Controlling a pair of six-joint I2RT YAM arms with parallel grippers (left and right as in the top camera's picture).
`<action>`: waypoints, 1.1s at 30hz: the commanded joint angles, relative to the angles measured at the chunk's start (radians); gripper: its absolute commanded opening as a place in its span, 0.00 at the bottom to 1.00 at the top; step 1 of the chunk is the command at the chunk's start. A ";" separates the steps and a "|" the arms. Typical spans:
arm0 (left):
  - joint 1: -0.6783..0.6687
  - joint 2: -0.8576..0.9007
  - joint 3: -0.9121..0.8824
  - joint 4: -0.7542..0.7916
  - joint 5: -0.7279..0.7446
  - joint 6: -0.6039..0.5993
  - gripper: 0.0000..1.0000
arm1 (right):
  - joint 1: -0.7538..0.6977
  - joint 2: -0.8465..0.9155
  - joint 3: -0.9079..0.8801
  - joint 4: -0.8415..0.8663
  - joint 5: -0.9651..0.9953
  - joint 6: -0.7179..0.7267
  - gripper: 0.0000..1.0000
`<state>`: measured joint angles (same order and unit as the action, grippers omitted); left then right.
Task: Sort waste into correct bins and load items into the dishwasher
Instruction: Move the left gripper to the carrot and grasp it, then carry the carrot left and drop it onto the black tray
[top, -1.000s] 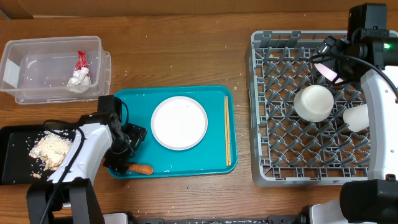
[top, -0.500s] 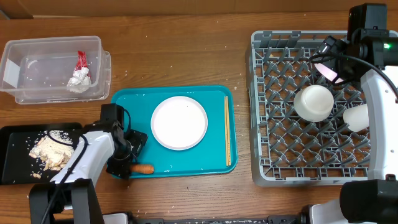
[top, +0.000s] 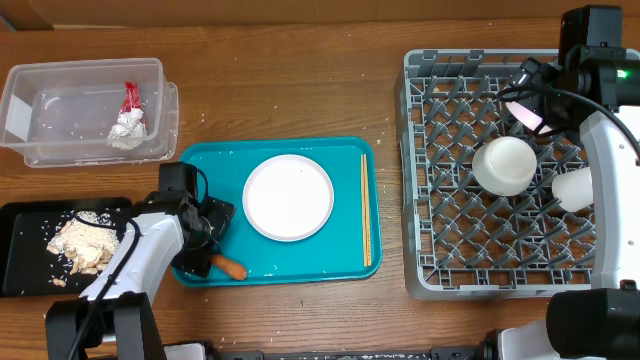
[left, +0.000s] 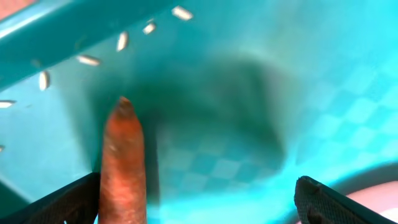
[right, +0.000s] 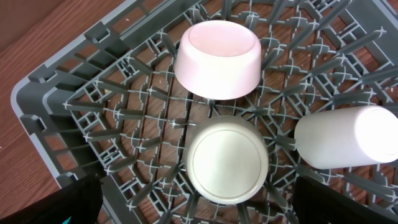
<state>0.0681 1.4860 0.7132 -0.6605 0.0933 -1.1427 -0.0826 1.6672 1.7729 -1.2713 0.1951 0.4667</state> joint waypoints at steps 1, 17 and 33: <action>0.004 0.017 -0.018 0.025 0.003 -0.010 1.00 | 0.002 -0.020 0.018 0.005 0.014 0.002 1.00; -0.003 0.017 -0.019 -0.046 0.032 0.035 0.41 | 0.002 -0.020 0.017 0.005 0.014 0.002 1.00; -0.003 0.017 0.001 -0.026 0.087 0.134 0.30 | 0.002 -0.020 0.017 0.005 0.014 0.002 1.00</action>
<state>0.0673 1.4906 0.7071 -0.6956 0.1482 -1.0809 -0.0826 1.6672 1.7729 -1.2716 0.1947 0.4667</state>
